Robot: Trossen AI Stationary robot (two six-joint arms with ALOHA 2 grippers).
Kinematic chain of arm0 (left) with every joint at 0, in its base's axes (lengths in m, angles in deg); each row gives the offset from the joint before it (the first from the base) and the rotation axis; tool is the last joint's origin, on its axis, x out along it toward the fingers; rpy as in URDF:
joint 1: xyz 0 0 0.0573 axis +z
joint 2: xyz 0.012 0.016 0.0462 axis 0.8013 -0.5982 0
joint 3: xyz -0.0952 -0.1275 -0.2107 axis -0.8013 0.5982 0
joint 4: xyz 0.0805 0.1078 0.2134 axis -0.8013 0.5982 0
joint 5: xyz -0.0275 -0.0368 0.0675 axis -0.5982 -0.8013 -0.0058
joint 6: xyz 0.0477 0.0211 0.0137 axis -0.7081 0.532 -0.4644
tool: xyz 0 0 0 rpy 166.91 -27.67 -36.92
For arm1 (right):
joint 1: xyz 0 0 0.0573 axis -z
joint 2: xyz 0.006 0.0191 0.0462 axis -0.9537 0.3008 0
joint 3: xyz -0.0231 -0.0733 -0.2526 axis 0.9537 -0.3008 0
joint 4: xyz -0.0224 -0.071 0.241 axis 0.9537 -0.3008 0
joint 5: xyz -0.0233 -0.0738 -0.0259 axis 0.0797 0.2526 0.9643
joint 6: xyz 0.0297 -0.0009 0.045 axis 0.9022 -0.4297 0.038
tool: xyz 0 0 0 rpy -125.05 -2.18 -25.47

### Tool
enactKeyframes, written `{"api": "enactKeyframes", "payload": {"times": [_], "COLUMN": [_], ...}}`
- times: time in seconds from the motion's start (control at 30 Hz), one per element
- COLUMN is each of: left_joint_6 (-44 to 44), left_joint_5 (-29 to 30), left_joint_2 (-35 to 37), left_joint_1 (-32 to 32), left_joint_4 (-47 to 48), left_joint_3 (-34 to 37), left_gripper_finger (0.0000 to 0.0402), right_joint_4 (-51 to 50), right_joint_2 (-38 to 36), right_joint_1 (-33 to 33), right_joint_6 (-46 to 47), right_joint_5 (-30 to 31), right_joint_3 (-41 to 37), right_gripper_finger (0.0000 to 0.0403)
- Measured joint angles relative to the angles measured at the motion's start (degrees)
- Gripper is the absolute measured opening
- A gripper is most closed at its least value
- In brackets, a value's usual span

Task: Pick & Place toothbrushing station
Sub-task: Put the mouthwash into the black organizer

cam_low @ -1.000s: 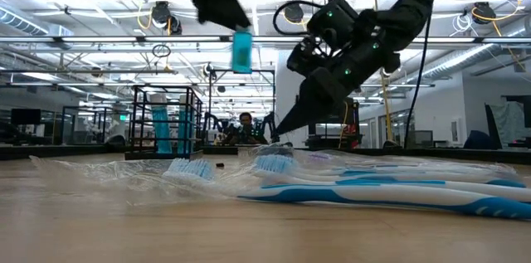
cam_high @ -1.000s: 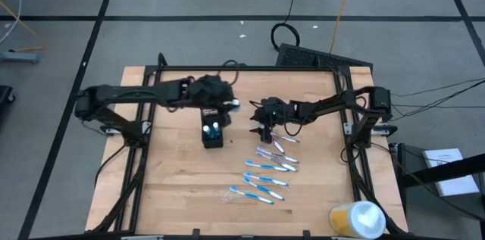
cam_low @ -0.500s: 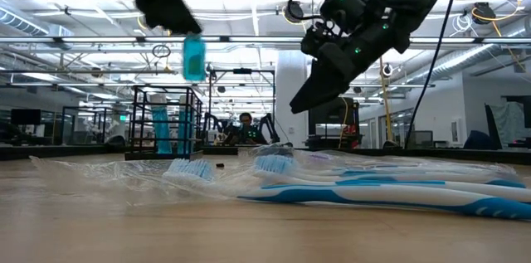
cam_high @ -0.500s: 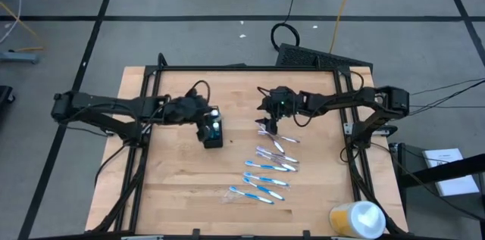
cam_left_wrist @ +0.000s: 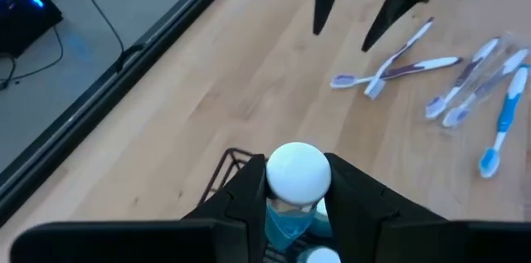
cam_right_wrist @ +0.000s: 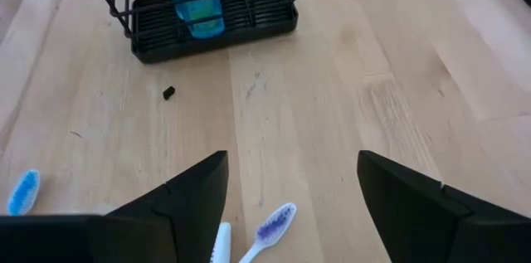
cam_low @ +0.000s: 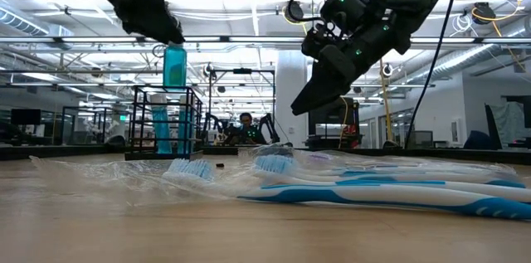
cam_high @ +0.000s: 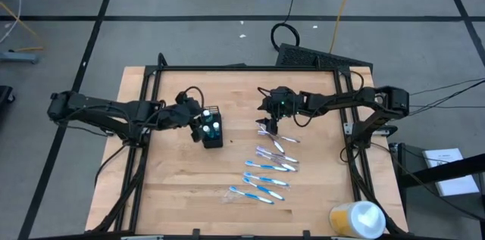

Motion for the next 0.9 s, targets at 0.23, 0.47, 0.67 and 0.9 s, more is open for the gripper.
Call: {"api": "enactKeyframes", "payload": {"times": [0.23, 0.47, 0.67, 0.9], "left_joint_6": [2.39, 3.22, 4.48, 7.02], "left_joint_5": [0.07, -0.94, -2.66, -2.83], "left_joint_2": [-0.05, -0.07, -0.05, -0.04], "left_joint_1": [0.13, 1.56, 2.98, 4.01], "left_joint_4": [-1.34, -8.59, -12.19, -12.41], "left_joint_3": [2.79, 8.06, 11.08, 13.03], "left_gripper_finger": [0.0098, 0.0098, 0.0098, 0.0098], "right_joint_4": [0.02, 0.02, 0.02, 0.02], "right_joint_2": [0.00, 0.00, 0.00, 0.00], "right_joint_1": [0.00, 0.00, 0.00, 0.00], "right_joint_6": [-0.20, -0.10, -0.02, -0.09], "right_joint_5": [-0.01, -0.02, -0.02, -0.02], "right_joint_3": [0.00, 0.00, 0.00, 0.00], "right_gripper_finger": [0.0259, 0.0259, 0.0258, 0.0258]}}
